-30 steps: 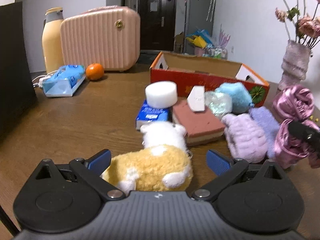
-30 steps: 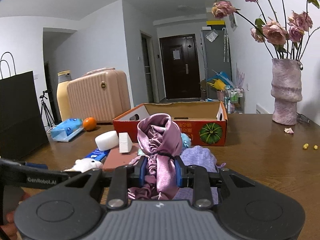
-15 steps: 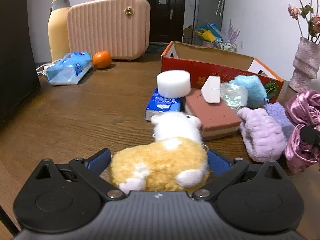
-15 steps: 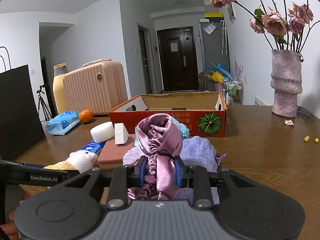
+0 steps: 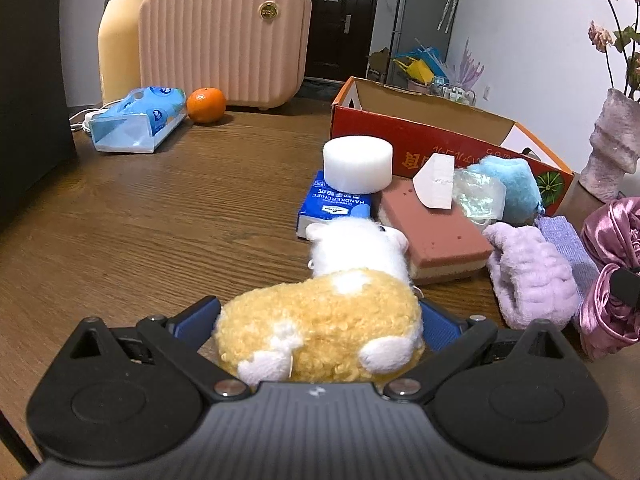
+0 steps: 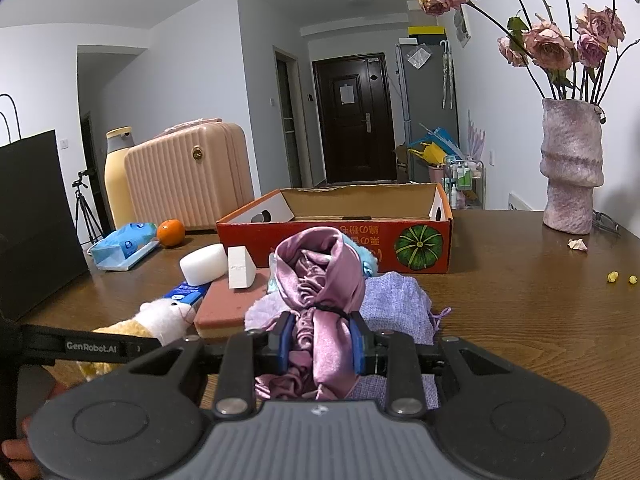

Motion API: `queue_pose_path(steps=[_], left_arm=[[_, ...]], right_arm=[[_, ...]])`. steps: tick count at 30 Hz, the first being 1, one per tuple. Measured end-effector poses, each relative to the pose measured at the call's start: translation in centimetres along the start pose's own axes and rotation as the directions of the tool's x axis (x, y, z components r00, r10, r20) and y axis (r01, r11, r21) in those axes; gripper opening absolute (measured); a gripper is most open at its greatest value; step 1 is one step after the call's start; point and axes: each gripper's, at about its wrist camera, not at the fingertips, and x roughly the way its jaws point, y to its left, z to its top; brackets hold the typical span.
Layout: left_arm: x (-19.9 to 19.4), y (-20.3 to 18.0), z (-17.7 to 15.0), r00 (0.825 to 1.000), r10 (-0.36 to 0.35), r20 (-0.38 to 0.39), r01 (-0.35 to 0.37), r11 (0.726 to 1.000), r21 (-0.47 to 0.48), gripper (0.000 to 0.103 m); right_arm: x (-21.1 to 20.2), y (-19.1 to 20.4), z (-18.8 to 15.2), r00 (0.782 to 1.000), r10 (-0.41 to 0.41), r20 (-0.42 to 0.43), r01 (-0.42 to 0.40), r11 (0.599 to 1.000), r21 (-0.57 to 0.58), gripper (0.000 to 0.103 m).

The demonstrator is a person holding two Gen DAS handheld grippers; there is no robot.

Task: Organize soft objects
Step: 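Grasp the yellow plush sheep with the left tool while the right holds scrunchies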

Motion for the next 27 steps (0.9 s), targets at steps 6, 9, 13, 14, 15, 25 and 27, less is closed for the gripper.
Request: queue_pose_path(steps=[6, 9, 13, 14, 15, 25, 27], left_arm=[[0.1, 0.2, 0.0, 1.0, -0.006, 0.002, 0.006, 1.0, -0.006, 0.103], [0.0, 0.2, 0.1, 1.0, -0.008, 0.006, 0.008, 1.0, -0.005, 0.102], [-0.3, 0.2, 0.0, 1.0, -0.014, 0.019, 0.014, 1.0, -0.005, 0.099], [-0.4, 0.2, 0.0, 1.0, -0.016, 0.023, 0.016, 1.0, -0.005, 0.098], [-0.5, 0.3, 0.0, 1.0, -0.018, 0.025, 0.018, 1.0, -0.005, 0.098], [-2.5, 0.9, -0.4, 0.996, -0.019, 0.09, 0.019, 1.0, -0.003, 0.096], [-3.0, 1.0, -0.5, 0.994, -0.02, 0.109, 0.019, 1.0, 0.003, 0.096]], right_arm=[[-0.1, -0.1, 0.0, 1.0, 0.0, 0.005, 0.0, 1.0, 0.002, 0.028], [-0.2, 0.0, 0.0, 1.0, 0.002, 0.009, -0.002, 1.0, 0.001, 0.028], [-0.3, 0.0, 0.0, 1.0, 0.0, 0.015, 0.0, 1.0, 0.0, 0.028], [-0.3, 0.0, -0.1, 1.0, 0.0, 0.017, 0.0, 1.0, 0.0, 0.028], [-0.4, 0.0, -0.1, 1.0, 0.0, 0.019, 0.0, 1.0, 0.001, 0.028], [-0.8, -0.1, -0.2, 0.999, -0.004, 0.034, 0.003, 1.0, 0.006, 0.028], [-1.0, -0.1, -0.1, 0.999, -0.006, 0.04, 0.005, 1.0, 0.007, 0.028]])
